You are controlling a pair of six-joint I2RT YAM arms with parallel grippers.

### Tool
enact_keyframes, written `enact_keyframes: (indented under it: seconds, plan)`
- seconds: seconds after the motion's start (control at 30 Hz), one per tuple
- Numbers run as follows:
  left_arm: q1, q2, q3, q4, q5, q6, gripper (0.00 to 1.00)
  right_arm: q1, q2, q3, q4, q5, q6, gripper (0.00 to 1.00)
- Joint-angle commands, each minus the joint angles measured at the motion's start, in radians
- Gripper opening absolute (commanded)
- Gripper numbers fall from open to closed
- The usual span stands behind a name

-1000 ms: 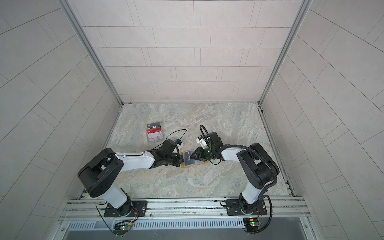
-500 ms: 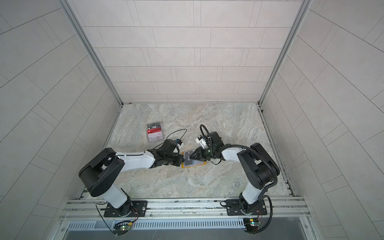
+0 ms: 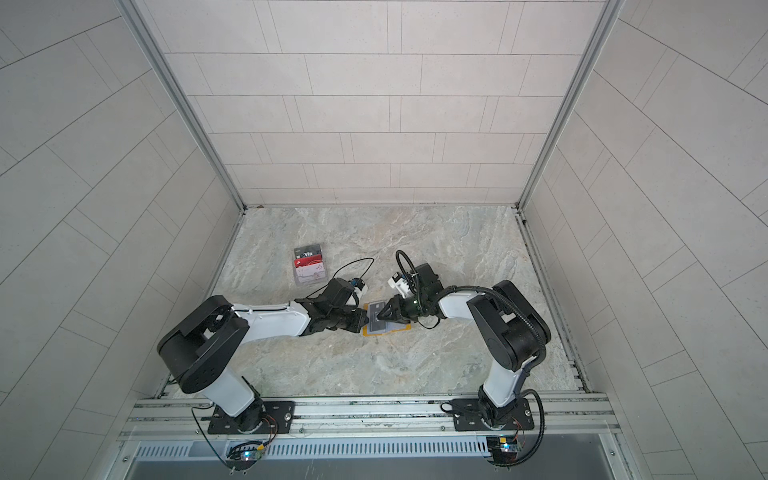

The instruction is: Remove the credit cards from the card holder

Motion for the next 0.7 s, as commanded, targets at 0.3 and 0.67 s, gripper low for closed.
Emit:
enact_keyframes:
  seconds: [0.3,0.67]
  plan:
    - [-0.006,0.07,-0.038,-0.106,-0.061,0.021,0.0,0.023,-0.027,0.115,-0.385,0.043,-0.28,0.29]
    - [-0.005,0.066,-0.046,-0.106,-0.063,0.024,0.0,0.001,-0.055,0.088,-0.3,-0.026,-0.231,0.27]
